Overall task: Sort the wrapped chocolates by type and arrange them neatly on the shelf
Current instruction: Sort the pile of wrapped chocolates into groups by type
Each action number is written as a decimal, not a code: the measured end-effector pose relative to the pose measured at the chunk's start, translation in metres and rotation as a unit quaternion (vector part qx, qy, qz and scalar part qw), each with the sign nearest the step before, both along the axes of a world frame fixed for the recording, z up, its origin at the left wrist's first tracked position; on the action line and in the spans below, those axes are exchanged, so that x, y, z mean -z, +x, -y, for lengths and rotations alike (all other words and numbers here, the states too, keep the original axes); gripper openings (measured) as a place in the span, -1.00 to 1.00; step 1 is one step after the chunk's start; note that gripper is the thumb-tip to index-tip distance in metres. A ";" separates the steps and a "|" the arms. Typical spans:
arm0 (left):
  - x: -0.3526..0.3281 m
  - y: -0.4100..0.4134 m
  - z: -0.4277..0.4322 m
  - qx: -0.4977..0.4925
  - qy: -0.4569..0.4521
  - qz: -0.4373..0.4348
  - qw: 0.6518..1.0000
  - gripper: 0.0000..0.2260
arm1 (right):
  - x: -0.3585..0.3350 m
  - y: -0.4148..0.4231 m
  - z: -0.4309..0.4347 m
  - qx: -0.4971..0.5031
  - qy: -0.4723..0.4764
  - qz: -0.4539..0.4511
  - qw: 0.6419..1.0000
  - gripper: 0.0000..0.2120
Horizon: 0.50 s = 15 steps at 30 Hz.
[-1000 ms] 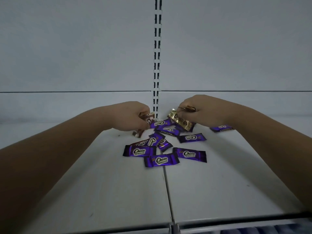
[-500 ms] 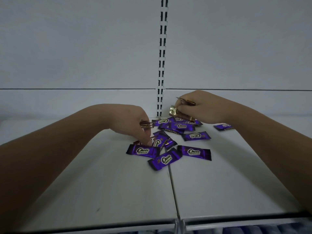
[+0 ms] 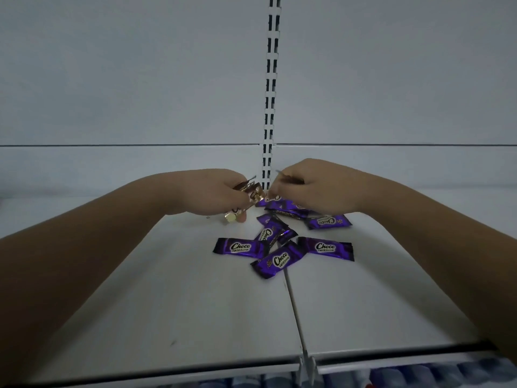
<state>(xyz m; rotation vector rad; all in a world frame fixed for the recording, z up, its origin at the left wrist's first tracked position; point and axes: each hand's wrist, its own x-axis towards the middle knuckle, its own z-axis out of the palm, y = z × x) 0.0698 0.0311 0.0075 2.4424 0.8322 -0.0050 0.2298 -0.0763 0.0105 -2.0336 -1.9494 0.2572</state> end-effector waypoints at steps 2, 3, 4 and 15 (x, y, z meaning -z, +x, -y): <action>-0.002 0.000 0.004 -0.008 0.012 0.013 1.000 -0.86 | 0.001 -0.002 0.000 0.023 0.026 -0.001 0.999 -0.79; -0.002 0.000 0.006 -0.008 0.028 0.013 0.999 -0.88 | 0.001 -0.005 0.000 0.032 0.032 0.001 0.999 -0.81; -0.002 0.000 0.008 -0.004 0.052 0.008 0.999 -0.88 | 0.001 -0.008 0.001 0.039 0.029 0.007 0.999 -0.83; -0.002 -0.030 0.036 0.025 0.182 -0.149 0.972 -0.83 | 0.004 -0.073 0.017 0.013 -0.099 0.126 0.987 -0.80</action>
